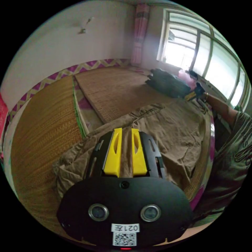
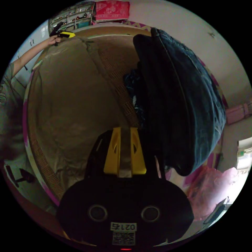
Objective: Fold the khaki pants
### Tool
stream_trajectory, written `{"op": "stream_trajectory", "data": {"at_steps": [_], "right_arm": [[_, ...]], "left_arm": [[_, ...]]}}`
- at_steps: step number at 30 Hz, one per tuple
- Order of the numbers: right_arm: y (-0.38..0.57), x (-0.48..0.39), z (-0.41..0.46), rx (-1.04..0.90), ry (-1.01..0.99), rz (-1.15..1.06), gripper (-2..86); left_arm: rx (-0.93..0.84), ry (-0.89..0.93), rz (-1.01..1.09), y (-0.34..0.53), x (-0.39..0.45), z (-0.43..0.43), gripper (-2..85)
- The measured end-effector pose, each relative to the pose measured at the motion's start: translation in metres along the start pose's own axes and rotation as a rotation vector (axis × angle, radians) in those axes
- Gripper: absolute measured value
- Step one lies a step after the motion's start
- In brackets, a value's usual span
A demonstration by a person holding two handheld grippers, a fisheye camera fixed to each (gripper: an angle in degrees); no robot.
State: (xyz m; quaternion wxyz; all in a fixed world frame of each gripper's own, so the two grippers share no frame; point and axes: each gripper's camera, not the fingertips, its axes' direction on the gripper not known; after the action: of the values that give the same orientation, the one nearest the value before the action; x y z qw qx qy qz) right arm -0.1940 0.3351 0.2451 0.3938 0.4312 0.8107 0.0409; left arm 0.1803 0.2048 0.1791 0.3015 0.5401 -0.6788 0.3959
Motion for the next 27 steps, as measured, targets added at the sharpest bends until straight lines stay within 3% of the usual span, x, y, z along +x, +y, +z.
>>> {"op": "stream_trajectory", "data": {"at_steps": [6,9,18,24,27], "right_arm": [[-0.016,-0.018,0.007,-0.025,-0.055,0.006,-0.7],[-0.014,-0.037,-0.007,0.066,-0.042,0.01,-0.9],[0.0,-0.079,-0.03,0.159,-0.007,0.019,0.1],[-0.045,-0.093,0.014,0.024,-0.026,-0.056,8.5],[-0.06,-0.086,0.034,-0.039,-0.098,-0.056,7.4]], "left_arm": [[-0.144,-0.024,0.134,-0.033,0.025,0.049,9.6],[-0.185,0.026,0.187,-0.041,0.037,0.06,2.8],[-0.021,0.075,0.182,-0.038,0.064,0.03,-0.9],[-0.017,0.07,0.184,-0.039,0.082,0.016,-1.0],[-0.008,0.078,0.188,-0.036,0.088,0.004,-1.0]]}}
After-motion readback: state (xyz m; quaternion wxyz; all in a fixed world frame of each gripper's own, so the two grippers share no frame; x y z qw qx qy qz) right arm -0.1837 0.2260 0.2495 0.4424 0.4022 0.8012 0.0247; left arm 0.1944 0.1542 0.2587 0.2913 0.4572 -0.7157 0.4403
